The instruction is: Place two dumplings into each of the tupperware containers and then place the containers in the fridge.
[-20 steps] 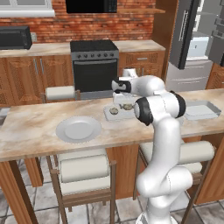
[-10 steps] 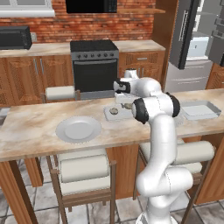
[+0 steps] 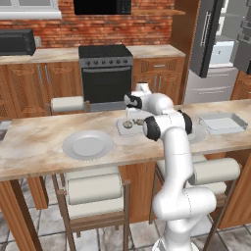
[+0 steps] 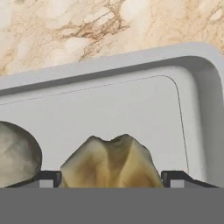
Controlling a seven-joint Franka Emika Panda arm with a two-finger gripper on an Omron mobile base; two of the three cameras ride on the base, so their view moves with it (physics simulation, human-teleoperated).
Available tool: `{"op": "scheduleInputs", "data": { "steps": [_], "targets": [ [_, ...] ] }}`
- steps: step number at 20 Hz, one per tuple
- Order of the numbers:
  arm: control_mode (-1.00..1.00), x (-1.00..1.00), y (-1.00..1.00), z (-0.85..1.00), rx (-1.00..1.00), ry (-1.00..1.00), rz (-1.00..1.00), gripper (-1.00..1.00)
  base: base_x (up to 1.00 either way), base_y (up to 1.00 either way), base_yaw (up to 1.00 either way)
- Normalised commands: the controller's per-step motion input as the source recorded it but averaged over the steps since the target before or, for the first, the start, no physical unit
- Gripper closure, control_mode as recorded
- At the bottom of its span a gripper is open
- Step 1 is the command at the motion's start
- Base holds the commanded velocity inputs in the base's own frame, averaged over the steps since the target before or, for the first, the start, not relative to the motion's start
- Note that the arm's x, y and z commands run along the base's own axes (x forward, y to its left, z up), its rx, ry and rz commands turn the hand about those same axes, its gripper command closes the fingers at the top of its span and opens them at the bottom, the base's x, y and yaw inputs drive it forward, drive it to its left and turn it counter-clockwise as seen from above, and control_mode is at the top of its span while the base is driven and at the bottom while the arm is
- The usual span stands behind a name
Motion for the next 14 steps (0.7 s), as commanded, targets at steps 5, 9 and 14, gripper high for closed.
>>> {"op": "scheduleInputs", "data": {
  "steps": [5, 9, 14],
  "targets": [
    [-1.0, 0.25, 0.09, -0.16, 0.0, 0.11, 0.0, 1.0, 0.0, 0.0, 0.0],
    [-1.0, 0.01, 0.0, -0.03, 0.0, 0.04, 0.0, -1.0, 0.0, 0.0, 0.0],
    [-1.0, -0.6, 0.0, 0.18, 0.0, 0.0, -0.02, -1.0, 0.0, 0.0, 0.0]
  ]
}}
